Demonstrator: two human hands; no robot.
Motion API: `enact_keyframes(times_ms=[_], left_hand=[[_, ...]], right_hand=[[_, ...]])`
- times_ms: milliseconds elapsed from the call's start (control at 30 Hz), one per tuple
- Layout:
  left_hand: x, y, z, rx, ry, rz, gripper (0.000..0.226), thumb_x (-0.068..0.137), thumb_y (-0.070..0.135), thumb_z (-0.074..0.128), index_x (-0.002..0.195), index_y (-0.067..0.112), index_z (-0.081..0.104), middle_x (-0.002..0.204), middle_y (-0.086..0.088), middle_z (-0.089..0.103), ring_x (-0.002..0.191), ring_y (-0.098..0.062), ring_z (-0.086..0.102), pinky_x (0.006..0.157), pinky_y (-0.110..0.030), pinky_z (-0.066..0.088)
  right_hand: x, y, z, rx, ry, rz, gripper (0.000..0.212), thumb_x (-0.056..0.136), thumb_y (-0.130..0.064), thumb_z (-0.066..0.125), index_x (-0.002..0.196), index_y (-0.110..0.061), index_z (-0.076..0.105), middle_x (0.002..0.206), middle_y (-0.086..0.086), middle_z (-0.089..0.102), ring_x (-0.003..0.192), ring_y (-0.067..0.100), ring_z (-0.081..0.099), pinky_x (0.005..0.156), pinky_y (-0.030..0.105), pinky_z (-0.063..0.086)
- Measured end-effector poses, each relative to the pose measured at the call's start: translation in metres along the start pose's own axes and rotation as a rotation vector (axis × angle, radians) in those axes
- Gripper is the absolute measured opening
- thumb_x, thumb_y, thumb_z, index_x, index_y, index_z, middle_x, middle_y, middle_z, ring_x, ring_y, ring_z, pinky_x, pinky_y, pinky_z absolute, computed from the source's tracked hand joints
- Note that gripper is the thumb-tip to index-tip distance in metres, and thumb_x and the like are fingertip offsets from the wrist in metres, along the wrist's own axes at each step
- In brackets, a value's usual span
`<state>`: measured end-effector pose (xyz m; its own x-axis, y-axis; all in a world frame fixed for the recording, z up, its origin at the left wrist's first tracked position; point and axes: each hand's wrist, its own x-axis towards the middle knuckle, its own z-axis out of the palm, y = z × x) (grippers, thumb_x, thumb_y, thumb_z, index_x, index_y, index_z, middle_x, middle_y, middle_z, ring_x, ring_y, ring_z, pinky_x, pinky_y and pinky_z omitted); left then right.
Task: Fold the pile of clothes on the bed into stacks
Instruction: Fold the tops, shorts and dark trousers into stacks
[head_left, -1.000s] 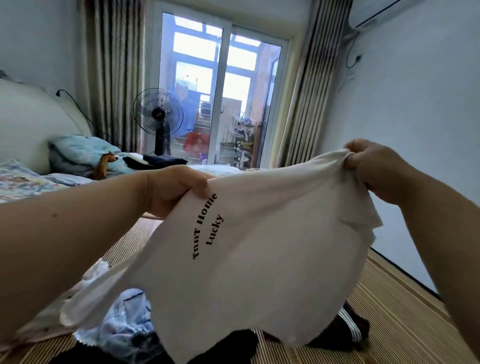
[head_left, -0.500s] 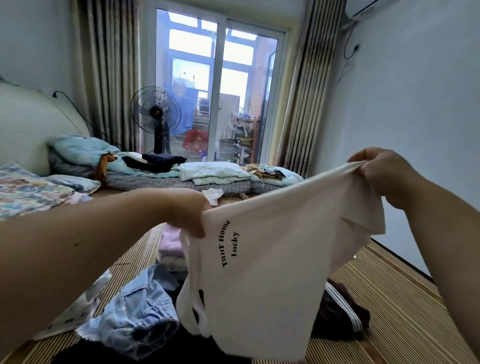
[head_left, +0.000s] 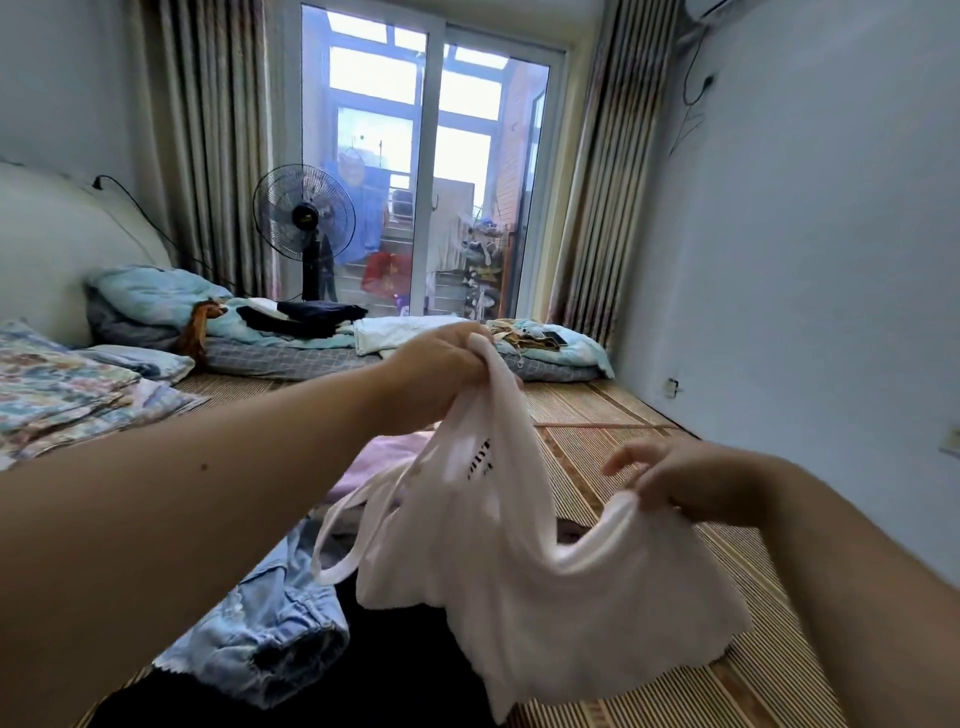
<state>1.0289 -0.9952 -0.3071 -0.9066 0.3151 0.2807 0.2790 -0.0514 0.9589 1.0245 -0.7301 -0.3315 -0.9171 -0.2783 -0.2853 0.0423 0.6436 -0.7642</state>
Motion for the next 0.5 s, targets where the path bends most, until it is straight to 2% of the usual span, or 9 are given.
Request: enact_keyframes(times_ms=[67,100,167,233,300,367,400,433,500], left_hand=[[0.001,-0.003,0.017,0.11,-0.085,0.001,0.028,0.08,-0.012,0.05,0.069,0.014,0.049,0.077,-0.016,0.066,0.076,-0.024,0.067,0.07,-0.035,0.054],[0.0,-0.003,0.025,0.217,-0.11,0.023,0.027,0.076,-0.009,0.055,0.068,0.015,0.049,0.081,-0.017,0.065,0.079,-0.02,0.067,0.073,-0.035,0.053],[-0.002,-0.008,0.038,0.408,-0.108,0.074,0.033,0.074,-0.014,0.053,0.066,0.018,0.053,0.084,-0.009,0.068,0.08,-0.014,0.066,0.075,-0.036,0.053],[-0.009,-0.016,0.042,0.486,-0.045,0.082,0.034,0.076,-0.012,0.053,0.077,0.021,0.059,0.089,-0.001,0.067,0.084,-0.016,0.062,0.075,-0.034,0.052],[-0.02,-0.034,0.035,0.338,-0.047,-0.016,0.035,0.079,0.001,0.062,0.107,0.022,0.058,0.111,-0.003,0.061,0.1,-0.017,0.059,0.082,-0.026,0.05],[-0.033,-0.057,0.022,0.257,-0.079,-0.211,0.065,0.08,0.025,0.072,0.137,0.024,0.043,0.137,-0.001,0.046,0.126,-0.023,0.048,0.101,-0.029,0.041],[-0.041,-0.071,0.018,0.289,-0.095,-0.31,0.071,0.082,0.034,0.072,0.143,0.024,0.039,0.141,0.001,0.043,0.132,-0.026,0.044,0.105,-0.031,0.037],[-0.047,-0.085,0.015,0.302,-0.122,-0.386,0.067,0.083,0.035,0.072,0.142,0.019,0.043,0.137,0.001,0.047,0.131,-0.027,0.047,0.103,-0.033,0.04],[-0.054,-0.11,0.017,0.411,-0.149,-0.474,0.039,0.084,0.022,0.071,0.12,0.009,0.063,0.117,-0.008,0.067,0.108,-0.029,0.064,0.091,-0.035,0.052]], right_hand=[[0.01,-0.007,0.029,0.138,-0.114,-0.119,0.043,0.082,-0.007,0.068,0.115,-0.033,0.057,0.122,0.005,0.064,0.108,0.022,0.063,0.097,0.046,0.047],[0.014,-0.013,0.043,0.207,-0.146,-0.191,0.039,0.086,-0.011,0.067,0.115,-0.034,0.056,0.12,0.001,0.066,0.111,0.02,0.063,0.101,0.049,0.042],[0.02,-0.021,0.071,0.311,-0.146,-0.278,0.023,0.088,-0.006,0.063,0.103,-0.024,0.063,0.104,0.005,0.067,0.1,0.021,0.064,0.095,0.048,0.044],[0.022,-0.025,0.085,0.34,-0.062,-0.299,0.019,0.087,0.0,0.061,0.09,-0.018,0.067,0.093,0.01,0.063,0.089,0.021,0.06,0.084,0.044,0.047],[0.022,-0.023,0.086,0.361,0.03,-0.329,0.021,0.087,0.002,0.059,0.087,-0.017,0.068,0.09,0.01,0.064,0.087,0.023,0.059,0.081,0.044,0.048],[0.021,-0.022,0.078,0.448,0.075,-0.379,0.024,0.089,0.006,0.056,0.086,-0.015,0.068,0.083,0.008,0.068,0.082,0.023,0.064,0.082,0.047,0.053],[0.02,-0.021,0.072,0.498,0.081,-0.406,0.024,0.089,0.008,0.055,0.085,-0.012,0.067,0.08,0.006,0.069,0.079,0.022,0.066,0.081,0.045,0.055],[0.019,-0.022,0.066,0.529,0.08,-0.433,0.021,0.088,0.008,0.056,0.085,-0.01,0.065,0.078,0.006,0.068,0.076,0.02,0.066,0.076,0.041,0.057],[0.018,-0.025,0.054,0.529,0.076,-0.492,0.013,0.085,0.004,0.061,0.085,-0.009,0.063,0.076,0.004,0.065,0.071,0.016,0.065,0.066,0.031,0.058]])
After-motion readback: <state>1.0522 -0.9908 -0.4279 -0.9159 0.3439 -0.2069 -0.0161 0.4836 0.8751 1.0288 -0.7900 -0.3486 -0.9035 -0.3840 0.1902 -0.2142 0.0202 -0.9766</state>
